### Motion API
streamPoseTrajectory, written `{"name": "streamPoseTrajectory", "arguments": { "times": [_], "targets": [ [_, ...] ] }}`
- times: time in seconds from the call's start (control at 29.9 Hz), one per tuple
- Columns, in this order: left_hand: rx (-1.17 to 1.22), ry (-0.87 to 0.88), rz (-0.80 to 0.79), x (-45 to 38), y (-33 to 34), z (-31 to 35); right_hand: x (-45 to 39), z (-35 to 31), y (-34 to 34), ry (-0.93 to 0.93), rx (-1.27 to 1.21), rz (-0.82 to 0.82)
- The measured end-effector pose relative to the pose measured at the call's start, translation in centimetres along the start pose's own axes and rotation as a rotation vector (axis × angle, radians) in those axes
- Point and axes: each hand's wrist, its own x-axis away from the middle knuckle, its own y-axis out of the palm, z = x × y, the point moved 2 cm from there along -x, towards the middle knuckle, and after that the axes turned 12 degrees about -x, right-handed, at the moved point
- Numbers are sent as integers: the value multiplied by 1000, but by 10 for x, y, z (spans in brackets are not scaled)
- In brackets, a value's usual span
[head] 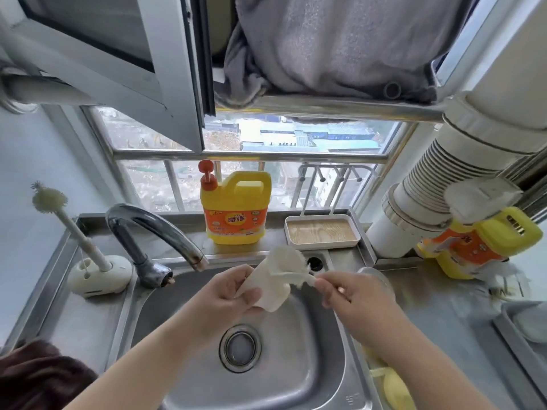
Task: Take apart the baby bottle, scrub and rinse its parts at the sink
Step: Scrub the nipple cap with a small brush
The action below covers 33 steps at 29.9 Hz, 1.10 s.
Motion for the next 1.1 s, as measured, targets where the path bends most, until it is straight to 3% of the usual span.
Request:
{"name": "streamPoseTrajectory", "arguments": {
  "times": [0.1, 0.23, 0.37, 0.53, 0.63, 0.7, 0.84, 0.94, 1.0, 1.1],
  "targets": [
    [-37, 18, -32, 7, -6, 8, 3, -16, 10, -83, -9, -83],
    [-36, -40, 10, 12, -14, 10, -4, -13, -3, -5, 32, 53],
    [78, -14, 106, 15, -13, 16, 1, -29, 13, -47, -132, -22],
    [-73, -31, 8, 23, -14, 13, -6, -19, 2, 2, -61, 70],
    [-39, -24, 43, 20, -13, 14, -1, -33, 11, -88, -88, -50],
    [45, -38, 83, 20, -19, 12, 2, -29, 4, -53, -34, -114],
    [130, -39, 120, 17, -22, 15, -6, -24, -6, -34, -26, 31],
    [67, -10, 119, 15, -21, 21, -2, -35, 0, -111, -64, -38],
    [41, -19, 111, 16, -25, 19, 1, -29, -8, -48, -11, -109],
    [18, -27, 90, 18, -27, 20, -4, -24, -14, -24, 22, -55]
  ]
}}
